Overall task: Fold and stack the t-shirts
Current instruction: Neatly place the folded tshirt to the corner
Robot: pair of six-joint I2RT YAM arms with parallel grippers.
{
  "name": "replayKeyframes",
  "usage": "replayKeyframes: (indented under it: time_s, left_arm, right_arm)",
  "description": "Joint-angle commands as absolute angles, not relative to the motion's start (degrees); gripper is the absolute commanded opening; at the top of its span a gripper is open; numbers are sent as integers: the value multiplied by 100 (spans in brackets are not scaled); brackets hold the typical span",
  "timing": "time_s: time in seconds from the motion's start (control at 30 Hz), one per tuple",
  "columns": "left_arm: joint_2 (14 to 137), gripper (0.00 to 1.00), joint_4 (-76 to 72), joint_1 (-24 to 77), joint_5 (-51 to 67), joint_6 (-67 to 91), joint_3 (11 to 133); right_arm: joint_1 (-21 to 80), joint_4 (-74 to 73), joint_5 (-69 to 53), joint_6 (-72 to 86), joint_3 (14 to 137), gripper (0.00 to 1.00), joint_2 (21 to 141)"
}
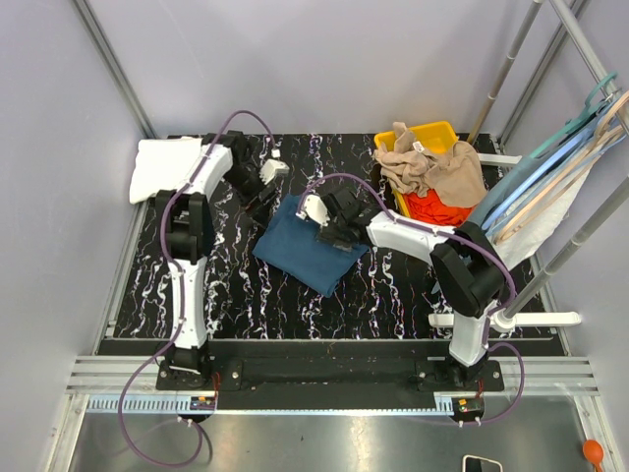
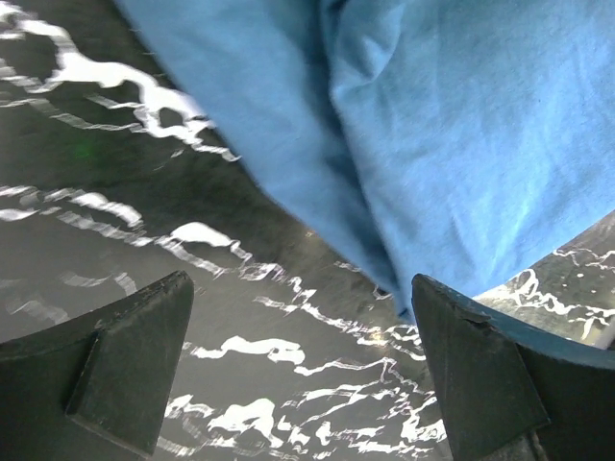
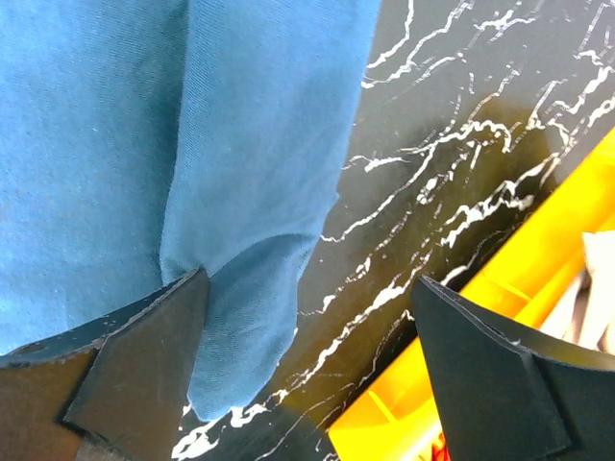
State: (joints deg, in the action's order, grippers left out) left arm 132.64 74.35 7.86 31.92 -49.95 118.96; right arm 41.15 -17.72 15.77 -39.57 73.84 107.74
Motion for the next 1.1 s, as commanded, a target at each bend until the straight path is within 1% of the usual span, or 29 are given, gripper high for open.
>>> replayKeyframes:
  time_s: [0.0, 0.23, 0.43, 0.7, 1.07]
  left_arm:
    - [13482, 99, 7770, 1019, 3489, -5010, 12225]
    - [13711, 99, 7769, 1291, 3507, -4782, 12454]
    - [13869, 99, 7770, 1503, 3419, -4623, 12393]
    - [13948, 99, 7647, 1521, 3384, -4518, 12270]
    - [13491, 99, 7242, 1521, 3094, -4456, 11830]
  right_arm:
    - [4113, -1644, 1802, -3850, 7330, 95, 10380]
    - [4113, -1635, 1846, -3841, 7234, 98, 10257]
    - [4122, -1652, 1898, -3841, 7128, 98, 10055]
    - [4157, -1696, 2004, -3920, 7023, 99, 9739]
    - [4175, -1740, 2030, -3946, 6899, 99, 9721]
